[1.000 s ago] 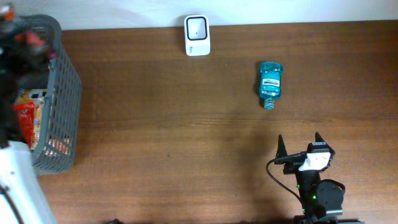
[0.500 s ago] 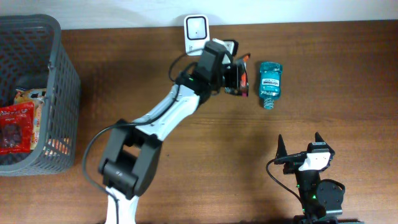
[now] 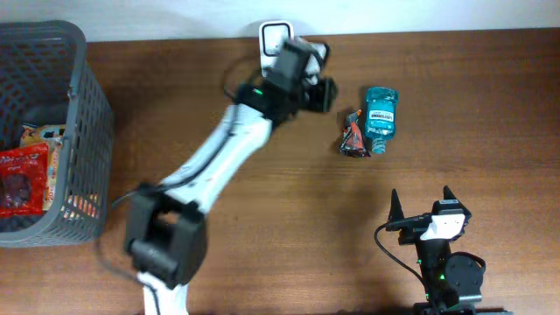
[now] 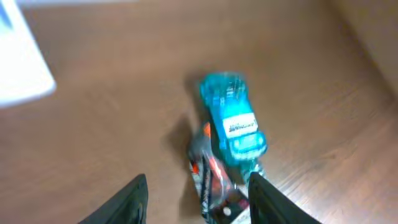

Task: Scan the item barcode
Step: 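Carry the dark snack packet past the scanner and drop it by the bottle, then grasp the red Original snack bag in the basket with the left gripper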

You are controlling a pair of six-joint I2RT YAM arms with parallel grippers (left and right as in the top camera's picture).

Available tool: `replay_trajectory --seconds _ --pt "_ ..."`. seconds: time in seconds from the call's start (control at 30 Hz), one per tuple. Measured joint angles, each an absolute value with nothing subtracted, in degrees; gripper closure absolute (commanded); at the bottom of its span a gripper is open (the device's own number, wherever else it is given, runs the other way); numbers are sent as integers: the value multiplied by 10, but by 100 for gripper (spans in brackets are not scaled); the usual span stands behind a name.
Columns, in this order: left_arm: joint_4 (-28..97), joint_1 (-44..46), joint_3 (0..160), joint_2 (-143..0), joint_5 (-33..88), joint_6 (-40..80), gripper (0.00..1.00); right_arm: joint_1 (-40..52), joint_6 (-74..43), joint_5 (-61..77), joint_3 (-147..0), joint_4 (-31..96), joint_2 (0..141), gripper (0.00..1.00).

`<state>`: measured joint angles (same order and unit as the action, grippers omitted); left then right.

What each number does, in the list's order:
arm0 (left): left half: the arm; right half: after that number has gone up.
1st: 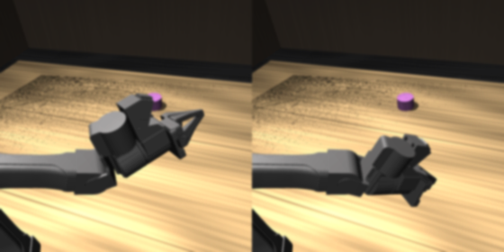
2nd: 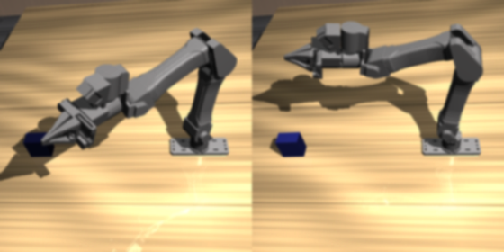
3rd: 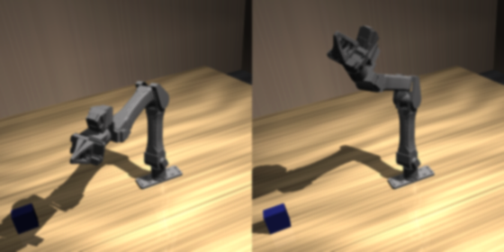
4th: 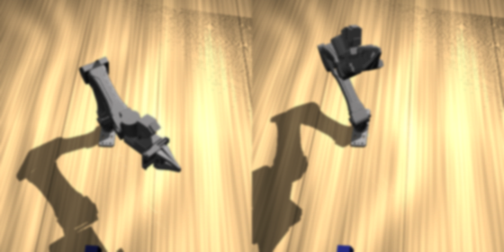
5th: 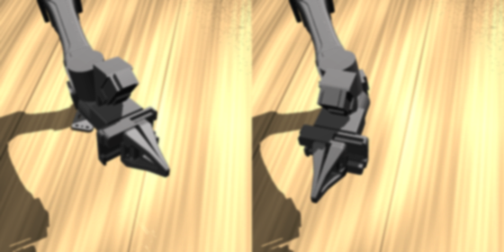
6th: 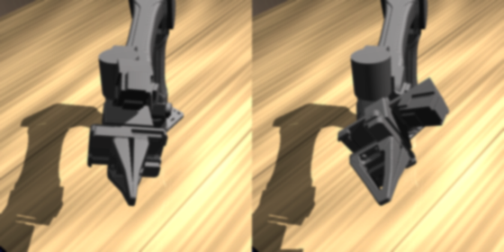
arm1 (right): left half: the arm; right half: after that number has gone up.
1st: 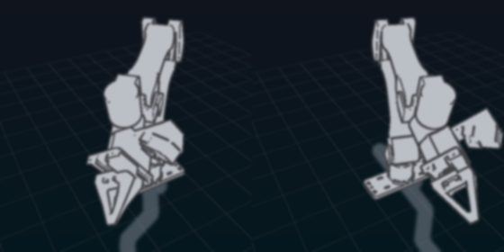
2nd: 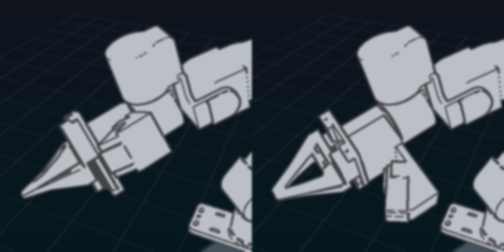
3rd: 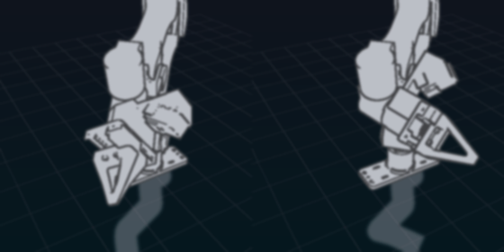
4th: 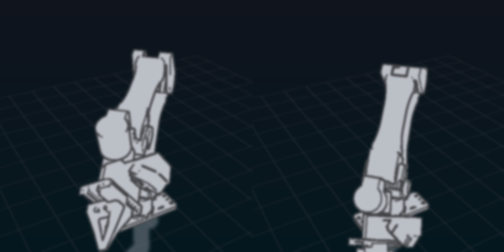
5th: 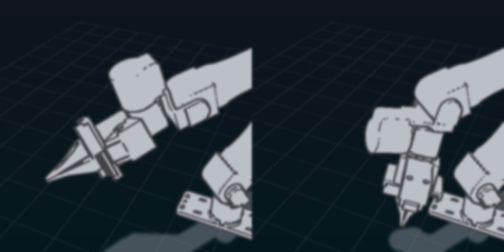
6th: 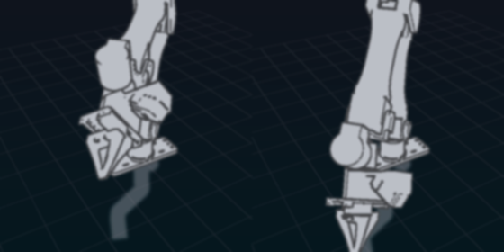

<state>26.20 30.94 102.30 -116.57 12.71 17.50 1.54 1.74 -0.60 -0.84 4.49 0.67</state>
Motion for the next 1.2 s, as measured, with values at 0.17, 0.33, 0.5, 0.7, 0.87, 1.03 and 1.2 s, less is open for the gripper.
replay_trajectory --seconds 0.17,0.33,0.5,0.7,0.87,1.03,1.2 --pt "460 115 1084 -928 65 86 1 15 17 -6 -8 45 6 1" --pt "505 -227 1086 -811 27 73 1 15 17 -6 -8 45 6 1" --pt "579 -408 1089 -895 10 53 1 15 17 -4 -8 45 6 2" --pt "661 -416 1086 -1054 -74 -47 16 15 17 -4 -8 45 6 2" --pt "678 -388 1086 -1133 -88 -96 46 15 17 -4 -8 45 6 1" --pt "673 -347 1086 -1194 -133 -107 41 15 17 -4 -8 45 6 1" --pt "652 -345 1086 -1252 -154 -107 38 15 17 -4 -8 45 6 1"
